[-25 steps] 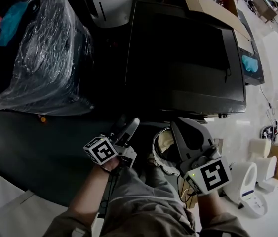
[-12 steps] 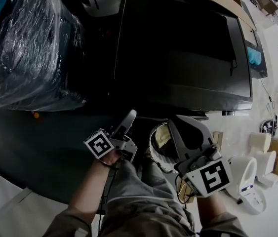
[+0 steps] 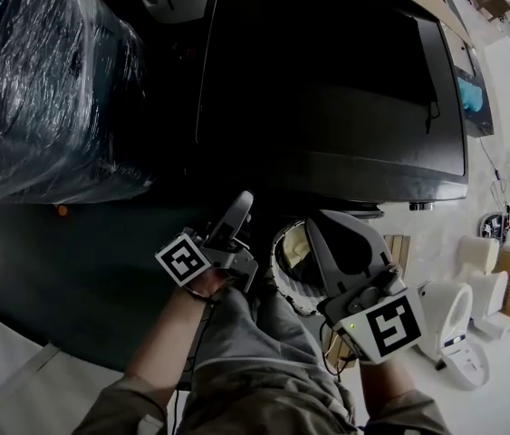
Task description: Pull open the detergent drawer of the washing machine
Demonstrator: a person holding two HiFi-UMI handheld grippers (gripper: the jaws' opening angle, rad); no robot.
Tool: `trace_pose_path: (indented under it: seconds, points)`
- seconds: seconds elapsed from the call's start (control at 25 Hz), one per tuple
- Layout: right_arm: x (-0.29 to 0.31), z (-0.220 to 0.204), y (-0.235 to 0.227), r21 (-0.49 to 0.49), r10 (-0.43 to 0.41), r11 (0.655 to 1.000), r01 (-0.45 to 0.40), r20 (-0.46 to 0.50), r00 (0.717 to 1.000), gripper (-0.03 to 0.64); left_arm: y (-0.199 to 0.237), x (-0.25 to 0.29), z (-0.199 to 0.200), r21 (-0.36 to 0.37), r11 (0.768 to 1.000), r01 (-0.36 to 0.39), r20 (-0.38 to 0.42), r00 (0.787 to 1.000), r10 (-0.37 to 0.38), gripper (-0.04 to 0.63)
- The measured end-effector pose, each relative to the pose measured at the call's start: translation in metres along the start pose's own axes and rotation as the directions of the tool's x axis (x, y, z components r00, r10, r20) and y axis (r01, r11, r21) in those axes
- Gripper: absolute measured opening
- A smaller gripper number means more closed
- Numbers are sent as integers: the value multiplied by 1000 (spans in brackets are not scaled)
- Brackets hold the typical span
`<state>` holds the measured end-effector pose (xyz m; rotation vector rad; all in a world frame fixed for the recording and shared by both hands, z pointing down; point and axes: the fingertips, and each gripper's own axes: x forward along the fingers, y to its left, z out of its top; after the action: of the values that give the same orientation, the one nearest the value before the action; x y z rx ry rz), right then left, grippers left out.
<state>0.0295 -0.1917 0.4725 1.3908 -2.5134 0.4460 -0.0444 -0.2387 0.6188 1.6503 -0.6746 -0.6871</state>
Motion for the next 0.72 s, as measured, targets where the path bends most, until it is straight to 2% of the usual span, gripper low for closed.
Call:
trace_pose_path:
  seconds: [0.24,0.72]
  points:
    - [-5,-4,-5,33,40,999,-40,17,999,34,1,4,3,-23,1000,4,20,1000,-3,454]
    - [-15,-5,-6,47,42,998,-43,10,999,34,2,1,-2,-43,998,-45,0,999,45,454]
